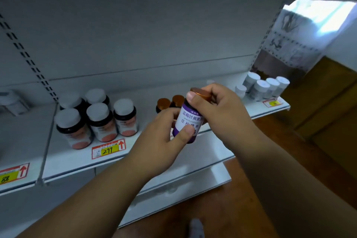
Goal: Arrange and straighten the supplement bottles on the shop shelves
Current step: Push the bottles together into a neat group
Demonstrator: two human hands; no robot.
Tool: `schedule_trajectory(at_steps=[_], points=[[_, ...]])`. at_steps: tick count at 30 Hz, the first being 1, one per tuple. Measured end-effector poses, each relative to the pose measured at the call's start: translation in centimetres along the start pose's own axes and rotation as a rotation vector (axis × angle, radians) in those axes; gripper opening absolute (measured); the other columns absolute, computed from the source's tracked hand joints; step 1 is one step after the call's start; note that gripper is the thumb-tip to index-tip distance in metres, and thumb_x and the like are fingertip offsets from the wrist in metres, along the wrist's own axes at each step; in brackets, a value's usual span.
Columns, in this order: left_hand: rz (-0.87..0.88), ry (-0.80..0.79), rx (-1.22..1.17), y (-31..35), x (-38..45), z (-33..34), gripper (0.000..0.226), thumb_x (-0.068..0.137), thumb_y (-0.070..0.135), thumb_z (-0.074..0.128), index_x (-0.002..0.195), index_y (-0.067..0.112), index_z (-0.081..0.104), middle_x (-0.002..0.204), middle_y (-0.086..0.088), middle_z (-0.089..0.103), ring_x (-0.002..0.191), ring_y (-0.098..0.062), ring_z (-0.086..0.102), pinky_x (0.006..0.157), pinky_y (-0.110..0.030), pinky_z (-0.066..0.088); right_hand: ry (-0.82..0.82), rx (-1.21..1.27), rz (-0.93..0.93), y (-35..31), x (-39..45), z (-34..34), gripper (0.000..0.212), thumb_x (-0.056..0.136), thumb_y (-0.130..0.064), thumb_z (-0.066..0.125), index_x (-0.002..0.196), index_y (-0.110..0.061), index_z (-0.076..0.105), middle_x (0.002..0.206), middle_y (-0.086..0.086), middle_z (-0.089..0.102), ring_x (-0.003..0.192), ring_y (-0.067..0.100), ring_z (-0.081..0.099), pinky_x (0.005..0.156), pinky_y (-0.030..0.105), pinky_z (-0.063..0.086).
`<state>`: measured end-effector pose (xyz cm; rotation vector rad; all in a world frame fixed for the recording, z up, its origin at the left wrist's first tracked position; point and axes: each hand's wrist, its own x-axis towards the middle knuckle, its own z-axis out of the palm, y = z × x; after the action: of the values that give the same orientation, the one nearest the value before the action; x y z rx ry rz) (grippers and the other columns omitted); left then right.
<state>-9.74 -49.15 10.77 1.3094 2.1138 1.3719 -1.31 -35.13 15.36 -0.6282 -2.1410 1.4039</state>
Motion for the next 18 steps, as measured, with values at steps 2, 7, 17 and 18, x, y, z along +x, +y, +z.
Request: schedule_trajectory(at_steps=[2,7,17,18], points=[[0.014,0.077,0.029,-0.3,2.1,0.0,0.064,0.083,0.076,0.030,0.122,0.030,0.052,0.110,0.012,0.061,0.098,-0.005,0.059,0.081,-0.034,0.050,-0.013,-0.006,-0.044,0.1,2.8,-0.2,0.035,0.073,-0.059,0.068,0.084,-0.026,0.063,0.079,-0.005,0.069,0.072,0.009,0.069,0.063,0.035,0.059],[-0.025,0.503,0.163,-1.3,6.5,-1.7,0.056,0.091,0.061,0.026,0.115,0.020,0.057,0.100,0.008,0.061,0.088,0.007,0.053,0.073,-0.012,0.040,-0.043,-0.046,-0.181,0.3,9.8,0.1,0.036,0.068,-0.063,0.064,0.089,-0.033,0.063,0.082,-0.016,0.068,0.074,-0.005,0.064,0.058,0.014,0.050],[-0.260,0.849,0.145,-2.8,8.2,-1.5,0.025,0.092,0.048,0.039,0.094,0.032,0.059,0.086,0.008,0.064,0.078,0.000,0.056,0.065,-0.016,0.042,-0.460,-0.246,-0.304,4.3,19.4,6.6,0.033,0.078,-0.027,0.071,0.069,0.000,0.055,0.063,-0.002,0.051,0.046,0.003,0.043,0.038,0.013,0.028],[-0.267,0.854,0.125,-2.9,7.9,-1.3,0.024,0.092,0.047,0.039,0.091,0.033,0.058,0.084,0.005,0.064,0.074,-0.004,0.057,0.063,-0.021,0.044,-0.498,-0.287,-0.292,4.9,19.8,7.3,0.029,0.078,-0.025,0.071,0.067,-0.004,0.054,0.063,0.001,0.048,0.044,0.005,0.039,0.037,0.015,0.025]])
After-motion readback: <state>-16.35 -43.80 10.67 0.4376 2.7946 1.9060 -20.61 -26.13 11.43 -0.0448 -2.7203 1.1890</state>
